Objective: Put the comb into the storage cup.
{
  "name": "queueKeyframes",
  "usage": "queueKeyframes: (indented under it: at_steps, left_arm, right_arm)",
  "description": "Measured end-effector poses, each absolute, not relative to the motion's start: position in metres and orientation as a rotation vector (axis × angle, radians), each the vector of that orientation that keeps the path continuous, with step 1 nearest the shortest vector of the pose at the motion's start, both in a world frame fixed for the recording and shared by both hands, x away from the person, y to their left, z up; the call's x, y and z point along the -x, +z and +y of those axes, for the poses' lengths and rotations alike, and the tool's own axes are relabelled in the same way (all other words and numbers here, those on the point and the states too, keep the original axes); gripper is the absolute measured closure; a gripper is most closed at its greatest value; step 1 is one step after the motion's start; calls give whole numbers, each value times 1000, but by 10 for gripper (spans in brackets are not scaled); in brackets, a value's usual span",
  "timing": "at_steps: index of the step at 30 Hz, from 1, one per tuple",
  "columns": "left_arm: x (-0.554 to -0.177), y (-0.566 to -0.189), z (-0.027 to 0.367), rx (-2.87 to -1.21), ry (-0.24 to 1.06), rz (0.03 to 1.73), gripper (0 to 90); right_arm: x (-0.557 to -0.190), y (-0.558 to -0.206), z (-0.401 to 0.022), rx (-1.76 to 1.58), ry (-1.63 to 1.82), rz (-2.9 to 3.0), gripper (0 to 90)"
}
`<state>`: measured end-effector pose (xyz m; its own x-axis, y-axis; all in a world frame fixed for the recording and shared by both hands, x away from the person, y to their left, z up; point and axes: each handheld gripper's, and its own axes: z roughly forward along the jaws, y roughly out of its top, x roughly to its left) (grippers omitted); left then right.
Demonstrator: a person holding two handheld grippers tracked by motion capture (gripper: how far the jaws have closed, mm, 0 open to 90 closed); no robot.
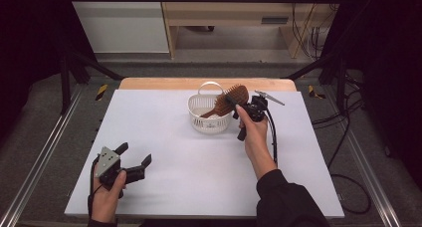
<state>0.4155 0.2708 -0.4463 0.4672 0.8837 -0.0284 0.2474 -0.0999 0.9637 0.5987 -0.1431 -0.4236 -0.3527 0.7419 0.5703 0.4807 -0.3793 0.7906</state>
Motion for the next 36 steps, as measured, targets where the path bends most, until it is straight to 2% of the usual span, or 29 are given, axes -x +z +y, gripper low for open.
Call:
queueKeyframes:
  at_steps: [36]
  left_arm:
    - [-416,-447,270,-1623,723,1000,54]
  right_arm:
    - [-593,-413,-155,-1585,1750,1609,237]
